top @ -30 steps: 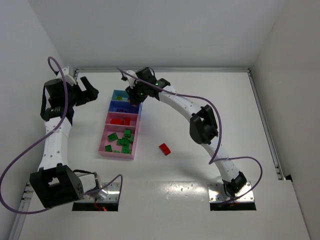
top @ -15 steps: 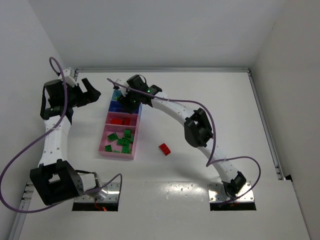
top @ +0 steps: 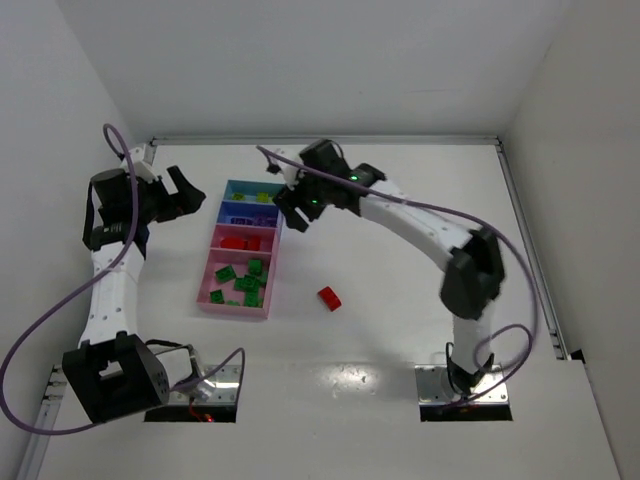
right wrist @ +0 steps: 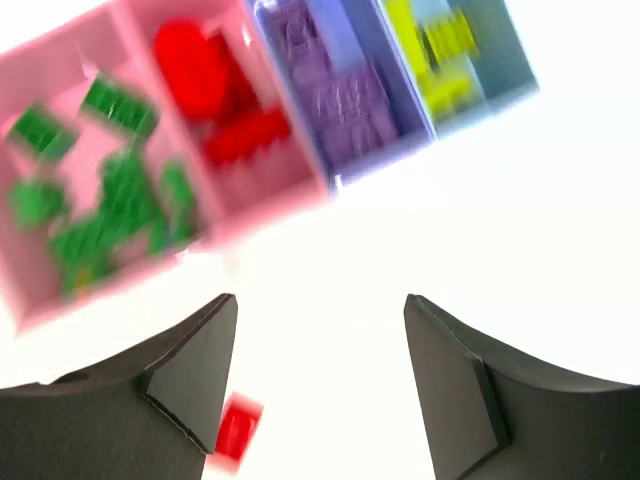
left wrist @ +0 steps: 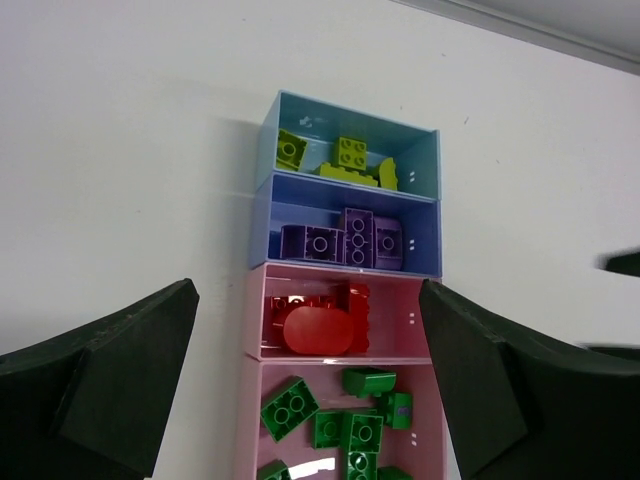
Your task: Sort the legos into containers by color
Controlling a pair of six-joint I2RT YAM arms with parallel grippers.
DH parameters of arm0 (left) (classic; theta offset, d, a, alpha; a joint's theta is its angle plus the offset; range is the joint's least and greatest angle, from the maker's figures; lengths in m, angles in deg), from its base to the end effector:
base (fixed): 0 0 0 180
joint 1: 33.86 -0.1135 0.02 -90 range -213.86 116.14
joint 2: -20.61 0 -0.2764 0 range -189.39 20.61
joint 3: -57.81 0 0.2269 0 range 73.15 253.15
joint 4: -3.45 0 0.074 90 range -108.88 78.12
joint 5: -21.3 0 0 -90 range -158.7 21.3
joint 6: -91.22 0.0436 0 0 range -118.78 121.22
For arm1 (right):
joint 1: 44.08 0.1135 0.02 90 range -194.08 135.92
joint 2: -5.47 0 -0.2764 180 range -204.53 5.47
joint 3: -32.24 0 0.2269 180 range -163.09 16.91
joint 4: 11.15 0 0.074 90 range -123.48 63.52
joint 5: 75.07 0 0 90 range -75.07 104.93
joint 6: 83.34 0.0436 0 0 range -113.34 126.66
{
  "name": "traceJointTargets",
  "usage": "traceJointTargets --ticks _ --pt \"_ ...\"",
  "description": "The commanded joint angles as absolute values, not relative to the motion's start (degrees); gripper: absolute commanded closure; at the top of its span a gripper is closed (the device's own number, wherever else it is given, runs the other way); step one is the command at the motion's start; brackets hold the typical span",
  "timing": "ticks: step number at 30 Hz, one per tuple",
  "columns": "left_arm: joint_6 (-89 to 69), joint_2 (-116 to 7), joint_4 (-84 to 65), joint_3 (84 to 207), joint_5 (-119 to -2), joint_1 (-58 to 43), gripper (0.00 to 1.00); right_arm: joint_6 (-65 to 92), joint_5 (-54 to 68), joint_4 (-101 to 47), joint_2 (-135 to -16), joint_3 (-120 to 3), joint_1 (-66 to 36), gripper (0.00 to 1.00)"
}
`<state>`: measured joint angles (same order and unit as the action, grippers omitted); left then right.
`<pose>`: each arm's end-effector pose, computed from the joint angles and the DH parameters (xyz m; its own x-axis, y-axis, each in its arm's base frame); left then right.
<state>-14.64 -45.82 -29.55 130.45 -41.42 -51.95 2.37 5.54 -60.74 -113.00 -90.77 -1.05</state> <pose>0.2302 0.0542 0.3406 -0.4430 -0.4002 -0.8022 -0.0084 0.8966 -0.4427 0.3319 0.3195 0.2916 -0.4592 -0.5296 -0.7131 -0.7941 0.6046 0.0623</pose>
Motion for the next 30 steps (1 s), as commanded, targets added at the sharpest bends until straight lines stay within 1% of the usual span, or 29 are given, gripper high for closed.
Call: traceJointTargets --ticks 1,2,3,6,9,11,14,15,20,24,28,30 --pt "-14.0 -43.2 -26.9 128.9 -40.1 -51.6 0.0 3.1 4.4 -62.1 -94.8 -75.3 -2.7 0.32" --pt "-14.0 -43.2 -26.4 128.9 -40.9 -50.9 0.0 3.1 3.9 -62.1 -91.2 -70.2 -2.7 0.32" --pt "-14.0 -42.7 -25.9 128.9 -41.8 -50.9 0.0 3.1 3.9 -62.1 -84.9 -60.9 -2.7 0.32" --pt "-15.3 -42.1 -24.5 127.8 -42.3 -50.3 0.0 3.7 2.4 -62.2 -77.7 -47.6 -4.1 0.32" --pt "-15.3 -41.6 -24.5 127.8 -42.9 -50.3 0.0 5.4 -0.6 -62.8 -73.2 -40.9 -5.3 0.32" --pt "-15.3 -41.6 -24.5 127.8 -43.0 -50.3 0.0 7.6 -2.5 -61.6 -73.2 -39.4 -6.6 0.32" --pt "-15.3 -41.6 -24.5 128.3 -43.5 -50.3 0.0 10.3 -4.5 -59.3 -74.4 -38.8 -6.6 0.27" --pt "-15.3 -41.1 -24.5 128.3 -43.5 -50.3 0.0 11.0 -5.1 -58.7 -75.7 -38.8 -6.6 0.22" --pt "-15.3 -41.1 -24.5 128.3 -44.8 -50.3 0.0 16.4 -5.6 -54.3 -78.3 -38.3 -6.6 0.13" --pt "-14.8 -41.6 -24.5 128.3 -46.2 -50.3 0.0 18.2 -1.8 -53.6 -80.6 -38.9 -5.3 0.11" --pt "-15.4 -42.2 -24.5 128.3 -47.3 -50.3 0.0 19.6 5.8 -53.6 -84.3 -41.9 -4.1 0.11" --pt "-15.4 -42.2 -24.5 128.3 -48.5 -50.3 0.0 19.6 6.6 -53.6 -86.7 -43.5 -3.4 0.11"
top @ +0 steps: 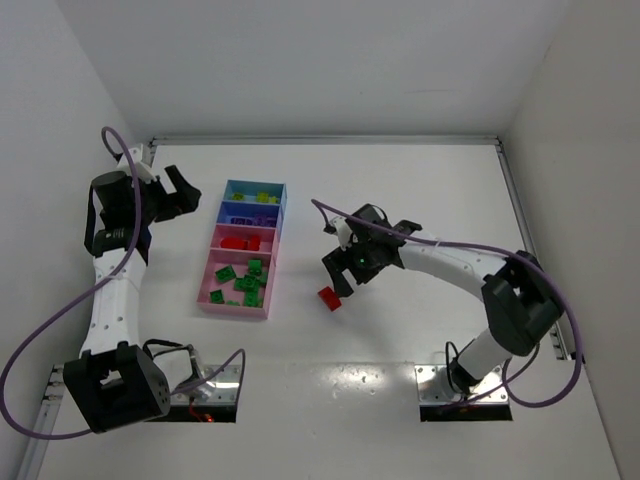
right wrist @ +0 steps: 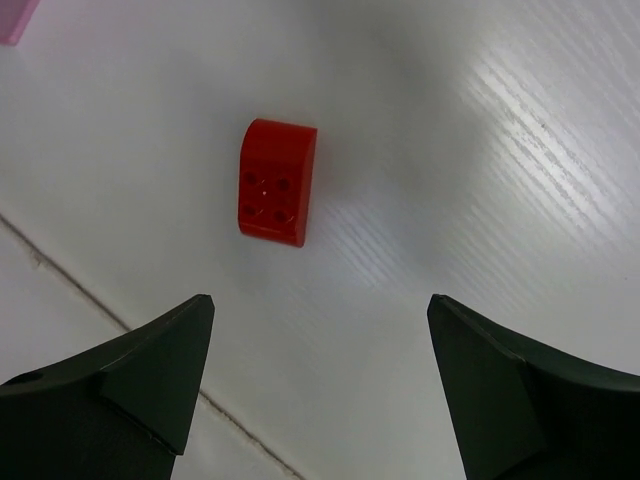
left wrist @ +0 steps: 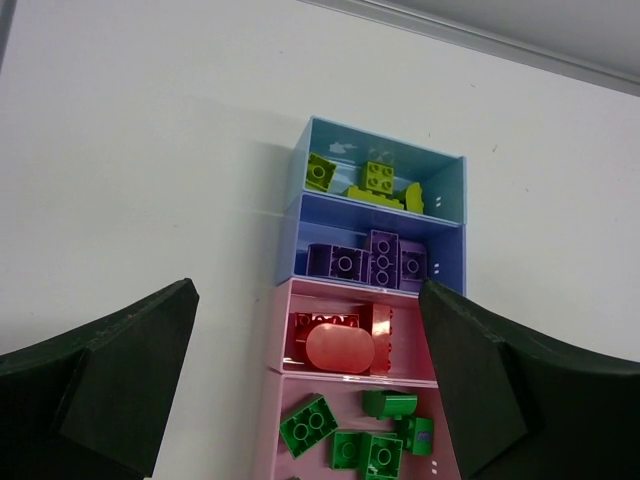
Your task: Sort the legos into containers by color
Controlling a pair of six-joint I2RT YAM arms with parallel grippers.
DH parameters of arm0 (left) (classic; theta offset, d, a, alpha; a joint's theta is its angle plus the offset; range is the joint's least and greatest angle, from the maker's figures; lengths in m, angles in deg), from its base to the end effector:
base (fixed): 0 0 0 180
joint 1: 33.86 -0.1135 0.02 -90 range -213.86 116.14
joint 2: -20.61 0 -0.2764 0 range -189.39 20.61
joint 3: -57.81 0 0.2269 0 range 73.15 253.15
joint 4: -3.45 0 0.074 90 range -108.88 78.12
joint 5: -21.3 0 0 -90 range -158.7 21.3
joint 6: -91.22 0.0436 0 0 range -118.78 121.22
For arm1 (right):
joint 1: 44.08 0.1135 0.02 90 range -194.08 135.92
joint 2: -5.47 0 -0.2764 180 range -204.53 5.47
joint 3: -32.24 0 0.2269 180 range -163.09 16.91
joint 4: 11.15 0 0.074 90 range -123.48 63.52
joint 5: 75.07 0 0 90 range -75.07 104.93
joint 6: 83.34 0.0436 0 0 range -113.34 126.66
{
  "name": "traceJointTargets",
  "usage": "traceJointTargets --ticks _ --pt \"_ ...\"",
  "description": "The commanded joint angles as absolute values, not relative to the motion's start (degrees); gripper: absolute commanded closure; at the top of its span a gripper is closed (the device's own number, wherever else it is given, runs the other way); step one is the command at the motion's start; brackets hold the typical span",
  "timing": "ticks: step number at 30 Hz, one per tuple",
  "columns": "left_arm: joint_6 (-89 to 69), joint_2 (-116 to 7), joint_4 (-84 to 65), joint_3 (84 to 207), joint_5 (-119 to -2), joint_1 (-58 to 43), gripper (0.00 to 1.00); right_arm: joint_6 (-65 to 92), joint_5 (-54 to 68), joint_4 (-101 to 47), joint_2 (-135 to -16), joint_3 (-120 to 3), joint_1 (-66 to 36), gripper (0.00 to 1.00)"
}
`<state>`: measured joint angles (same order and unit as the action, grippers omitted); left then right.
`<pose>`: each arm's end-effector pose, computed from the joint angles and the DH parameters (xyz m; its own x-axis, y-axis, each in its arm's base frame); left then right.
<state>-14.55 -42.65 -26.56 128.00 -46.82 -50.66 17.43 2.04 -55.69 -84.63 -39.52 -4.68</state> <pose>0.2212 0.0498 0.3428 -0.3775 -0.3774 -0.8456 -0.0443 0.9195 -0.3906 0.2171 0.1909 0.2148 -0.8060 -0.4263 -0.4107 -0.5565 0.7822 0.2802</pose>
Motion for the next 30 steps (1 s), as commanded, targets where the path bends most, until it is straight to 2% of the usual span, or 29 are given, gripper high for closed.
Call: traceJointTargets --ticks 1,10,21,30 --pt "-15.4 -42.2 -24.5 128.3 -48.5 -50.3 0.0 20.1 7.5 -53.6 -87.4 -43.5 -2.5 0.13" --pt "-14.9 -43.3 -24.5 128.9 -49.7 -50.3 0.0 20.7 7.0 -54.2 -93.4 -47.4 1.1 0.15" --pt "-14.3 -46.0 -24.5 128.9 -50.2 -50.8 0.0 20.7 5.8 -54.7 -98.4 -46.9 3.3 0.26" --pt "-14.3 -47.1 -24.0 128.4 -50.2 -51.4 0.0 20.7 8.7 -54.7 -101.8 -48.0 4.4 0.28"
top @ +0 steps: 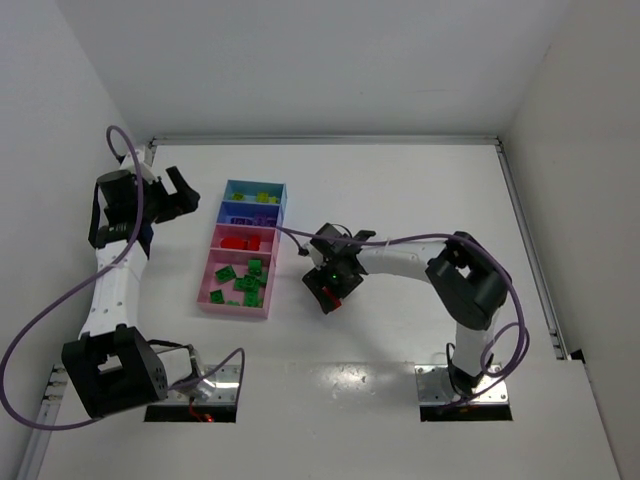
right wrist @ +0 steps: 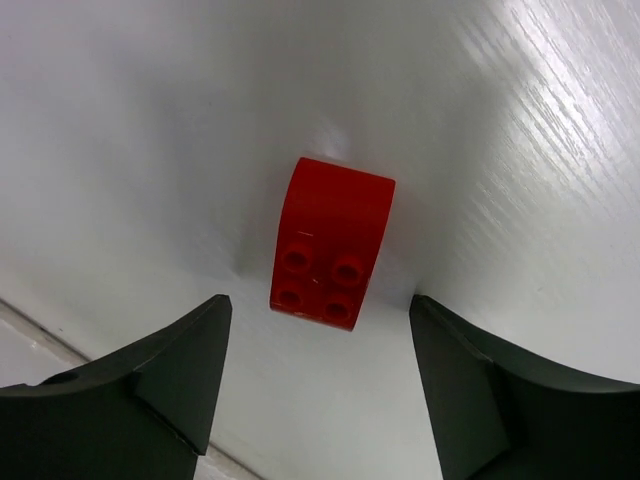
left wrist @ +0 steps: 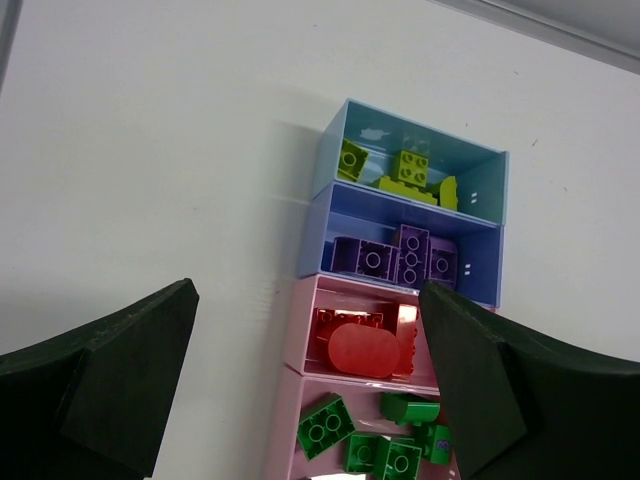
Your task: Sort the legos into containers by color
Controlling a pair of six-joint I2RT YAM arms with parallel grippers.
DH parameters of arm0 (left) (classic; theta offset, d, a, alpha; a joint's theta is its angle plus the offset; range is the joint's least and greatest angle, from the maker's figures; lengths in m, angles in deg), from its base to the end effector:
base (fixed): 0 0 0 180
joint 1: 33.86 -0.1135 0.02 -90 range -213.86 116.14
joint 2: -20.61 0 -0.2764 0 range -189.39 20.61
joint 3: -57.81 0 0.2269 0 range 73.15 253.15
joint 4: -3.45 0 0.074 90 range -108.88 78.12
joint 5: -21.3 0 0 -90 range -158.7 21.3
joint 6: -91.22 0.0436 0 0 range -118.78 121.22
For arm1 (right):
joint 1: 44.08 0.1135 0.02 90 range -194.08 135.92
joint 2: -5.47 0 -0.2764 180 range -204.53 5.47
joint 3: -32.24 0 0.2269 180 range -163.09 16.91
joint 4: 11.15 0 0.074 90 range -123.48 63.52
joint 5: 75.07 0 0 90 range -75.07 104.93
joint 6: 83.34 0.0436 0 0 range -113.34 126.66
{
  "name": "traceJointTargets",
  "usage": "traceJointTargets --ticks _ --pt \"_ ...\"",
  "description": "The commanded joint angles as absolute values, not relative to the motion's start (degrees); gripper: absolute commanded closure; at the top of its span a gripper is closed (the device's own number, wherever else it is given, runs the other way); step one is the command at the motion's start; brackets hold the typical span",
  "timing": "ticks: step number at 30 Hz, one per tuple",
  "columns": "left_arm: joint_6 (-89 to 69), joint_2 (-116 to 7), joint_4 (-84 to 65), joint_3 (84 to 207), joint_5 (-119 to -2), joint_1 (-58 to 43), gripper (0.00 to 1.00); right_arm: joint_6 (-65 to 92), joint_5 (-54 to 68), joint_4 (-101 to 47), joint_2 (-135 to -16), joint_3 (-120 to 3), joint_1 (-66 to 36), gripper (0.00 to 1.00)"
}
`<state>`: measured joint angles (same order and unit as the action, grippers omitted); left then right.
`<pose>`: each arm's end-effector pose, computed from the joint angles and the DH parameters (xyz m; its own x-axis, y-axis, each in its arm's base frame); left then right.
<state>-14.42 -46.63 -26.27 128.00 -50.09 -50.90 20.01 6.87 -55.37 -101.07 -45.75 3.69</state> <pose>0.2361 0.0578 0.3281 -0.4133 -0.3939 -0.8210 -0.1212 0.9174 -0.3791 0.2191 0.2505 0.1581 -0.8003 -0.5416 -0.2573 -0.5923 0.7809 0.1987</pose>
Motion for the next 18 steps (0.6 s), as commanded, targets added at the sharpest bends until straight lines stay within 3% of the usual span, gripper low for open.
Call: traceJointTargets --ticks 1,9,13,18 --pt "-14.3 -47.1 -24.0 128.3 -50.2 -51.4 0.0 20.7 8.7 -54.7 -102.3 -48.0 5.0 0.3" --pt "-13.8 -47.1 -23.5 127.8 -50.2 -51.9 0.0 21.8 13.0 -53.6 -103.5 -48.6 6.0 0.66" --pt "-13.8 -47.1 -23.5 127.3 -50.2 -51.9 0.0 22.4 16.9 -53.6 -103.3 -48.6 6.6 0.98" --pt "-13.8 -47.1 -23.5 127.3 -49.7 -52.4 0.0 18.2 20.5 -55.7 -97.9 -52.4 6.6 1.0"
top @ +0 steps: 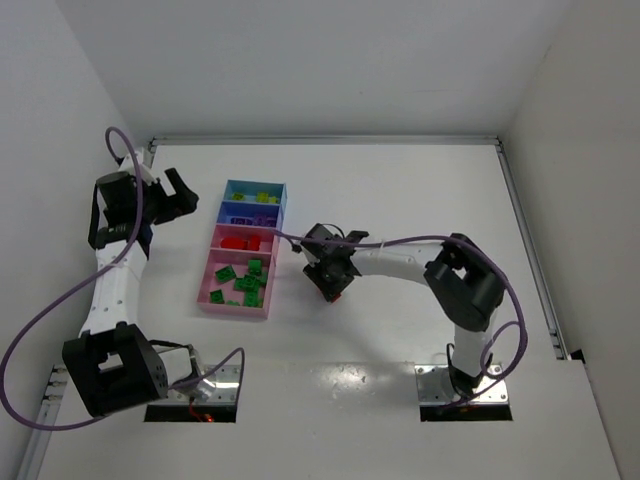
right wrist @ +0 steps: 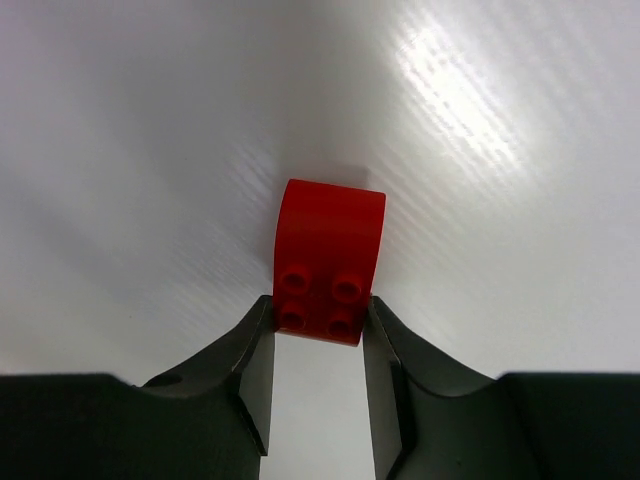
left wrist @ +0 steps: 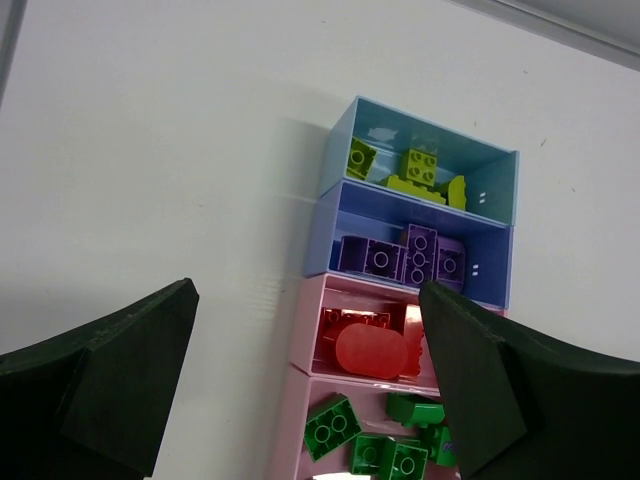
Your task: Sort the legos into containers by color
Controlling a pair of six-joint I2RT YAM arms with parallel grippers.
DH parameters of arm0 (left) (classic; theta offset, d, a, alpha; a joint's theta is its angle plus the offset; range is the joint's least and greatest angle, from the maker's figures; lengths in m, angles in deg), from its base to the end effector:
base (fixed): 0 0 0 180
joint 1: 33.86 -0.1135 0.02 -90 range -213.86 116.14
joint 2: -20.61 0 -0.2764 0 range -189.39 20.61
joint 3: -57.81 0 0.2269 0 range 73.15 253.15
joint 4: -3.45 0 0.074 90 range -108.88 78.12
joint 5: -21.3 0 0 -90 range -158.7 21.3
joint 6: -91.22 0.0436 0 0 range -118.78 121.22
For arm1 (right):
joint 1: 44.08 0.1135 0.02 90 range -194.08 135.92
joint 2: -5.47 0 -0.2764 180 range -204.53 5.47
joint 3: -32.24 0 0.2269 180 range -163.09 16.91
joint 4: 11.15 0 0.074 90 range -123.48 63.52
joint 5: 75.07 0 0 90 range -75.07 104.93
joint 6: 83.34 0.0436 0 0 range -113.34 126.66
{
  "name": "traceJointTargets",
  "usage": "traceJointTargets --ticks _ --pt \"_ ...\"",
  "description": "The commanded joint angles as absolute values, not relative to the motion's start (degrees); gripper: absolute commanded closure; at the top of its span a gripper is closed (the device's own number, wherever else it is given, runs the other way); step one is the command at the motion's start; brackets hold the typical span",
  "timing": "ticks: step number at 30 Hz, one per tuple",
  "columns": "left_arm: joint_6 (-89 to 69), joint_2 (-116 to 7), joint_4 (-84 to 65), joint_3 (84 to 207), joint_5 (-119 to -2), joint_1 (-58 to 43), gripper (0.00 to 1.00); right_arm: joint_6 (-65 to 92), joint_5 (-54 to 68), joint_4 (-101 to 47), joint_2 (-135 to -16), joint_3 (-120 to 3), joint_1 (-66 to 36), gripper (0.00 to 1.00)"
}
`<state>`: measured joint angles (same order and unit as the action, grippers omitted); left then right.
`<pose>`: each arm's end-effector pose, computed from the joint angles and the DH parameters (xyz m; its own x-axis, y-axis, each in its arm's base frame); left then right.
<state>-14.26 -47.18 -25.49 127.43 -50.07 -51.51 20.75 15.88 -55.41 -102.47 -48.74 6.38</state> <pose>0.2376 0.0610 0.3241 -0.4141 -0.3972 -0.8190 -0.1317 0.9164 -0.3779 0.2203 0.2658 0.1623 -0.7715 -0.5522 -0.3161 -0.5978 0.7991 0.0631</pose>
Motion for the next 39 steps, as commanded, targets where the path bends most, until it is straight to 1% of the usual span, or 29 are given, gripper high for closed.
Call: traceJointTargets --ticks 1,4,7,8,13,16,24,32,36,39 --pt "-13.8 -47.1 -23.5 127.3 -48.3 -52.4 0.0 17.0 21.2 -55.7 -95.0 -53.5 6.6 1.0" --pt "-13.8 -47.1 -23.5 127.3 -47.0 -52.4 0.0 13.1 22.3 -56.9 -92.4 -56.6 5.9 1.0" --pt "-13.1 -47.1 -23.0 127.3 -44.2 -52.4 0.0 8.4 21.0 -57.6 -92.4 -63.6 5.9 1.0" --pt "-12.4 -47.6 -23.0 127.8 -41.7 -52.4 0.0 7.5 17.6 -58.2 -93.0 -65.0 5.9 1.0" --pt "-11.6 -48.6 -23.0 129.6 -38.4 -52.4 0.0 4.7 12.5 -59.4 -101.9 -76.4 5.9 1.0" --pt "-11.6 -49.3 -23.6 131.1 -37.2 -53.5 0.0 3.1 7.8 -58.8 -105.3 -81.8 5.9 1.0" --pt "-14.3 -53.0 -24.1 132.9 -31.5 -57.8 0.0 0.4 6.8 -57.7 -115.4 -92.9 6.5 1.0" --pt "-15.0 -56.5 -24.1 133.4 -27.9 -59.7 0.0 -2.6 7.3 -55.0 -120.7 -95.9 7.6 1.0" --pt "-15.5 -56.5 -24.1 133.4 -27.9 -59.7 0.0 -3.2 6.8 -55.5 -122.4 -96.5 8.7 0.93" --pt "-15.5 -56.5 -24.1 133.4 -28.5 -60.2 0.0 -3.8 6.8 -55.5 -122.9 -95.9 9.4 0.91"
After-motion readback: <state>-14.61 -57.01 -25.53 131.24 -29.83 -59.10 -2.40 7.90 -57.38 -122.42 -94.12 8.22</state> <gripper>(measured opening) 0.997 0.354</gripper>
